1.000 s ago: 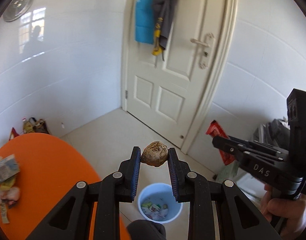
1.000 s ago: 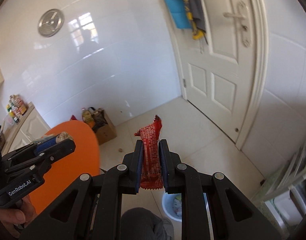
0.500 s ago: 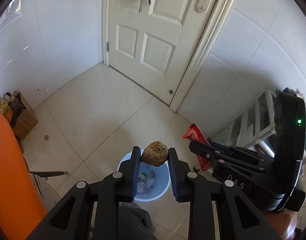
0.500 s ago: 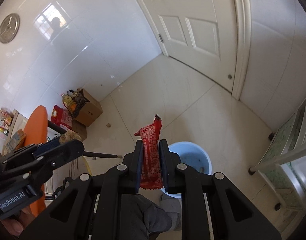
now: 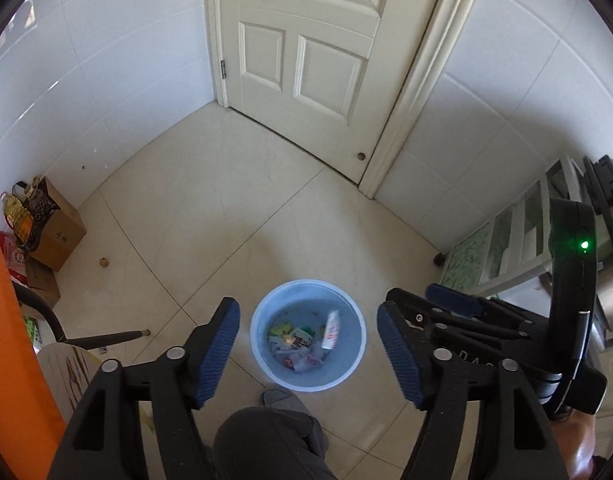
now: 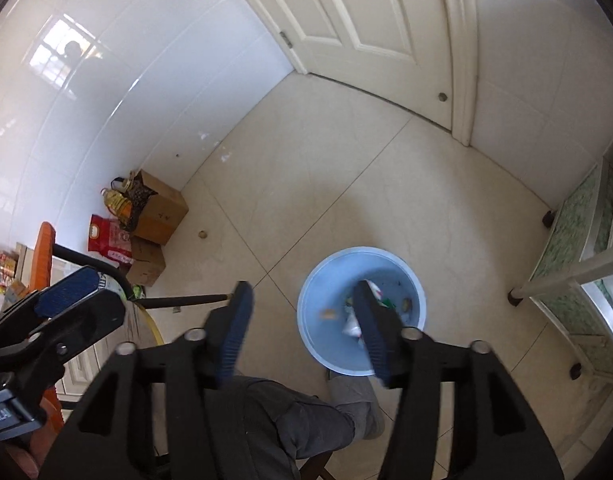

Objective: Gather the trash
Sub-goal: 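Return both grippers to the remaining trash on the table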

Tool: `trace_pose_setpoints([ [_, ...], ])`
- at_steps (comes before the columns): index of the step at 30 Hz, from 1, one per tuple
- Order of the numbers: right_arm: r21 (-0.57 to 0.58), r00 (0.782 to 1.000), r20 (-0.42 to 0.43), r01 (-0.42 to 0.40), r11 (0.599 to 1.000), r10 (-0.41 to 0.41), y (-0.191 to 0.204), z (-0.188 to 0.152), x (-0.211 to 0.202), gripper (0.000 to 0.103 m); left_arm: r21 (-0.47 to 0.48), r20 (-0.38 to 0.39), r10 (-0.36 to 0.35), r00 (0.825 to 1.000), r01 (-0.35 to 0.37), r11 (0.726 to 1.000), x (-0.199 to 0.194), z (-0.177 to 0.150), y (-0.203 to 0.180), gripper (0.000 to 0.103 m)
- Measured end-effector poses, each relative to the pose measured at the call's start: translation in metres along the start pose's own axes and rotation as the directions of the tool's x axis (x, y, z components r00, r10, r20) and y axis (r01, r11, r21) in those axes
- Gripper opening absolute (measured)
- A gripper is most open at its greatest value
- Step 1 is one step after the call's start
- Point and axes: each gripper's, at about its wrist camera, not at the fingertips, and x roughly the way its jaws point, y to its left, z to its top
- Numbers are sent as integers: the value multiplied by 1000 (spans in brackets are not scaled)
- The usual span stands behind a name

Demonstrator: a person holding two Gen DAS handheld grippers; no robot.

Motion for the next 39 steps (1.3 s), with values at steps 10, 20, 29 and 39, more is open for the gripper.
trace_pose_setpoints([
  [10,11,991,74,107,994,-108,8,-4,-27,103,1,99,72,993,-72,997,-48,-34,-8,89],
  [20,-59,981,188,63,996,-51,66,-7,-87,103,-79,290,79,954,-58,995,-159,-97,21,90],
  [29,-239,943,329,24,971,57,172,-26,-156,103,-191,434,205,877,-133,973,-254,-169,69,97],
  [39,-463,897,389,-8,886,211,296,-74,-196,103,-412,526,367,767,-148,899,-352,-277,128,101],
])
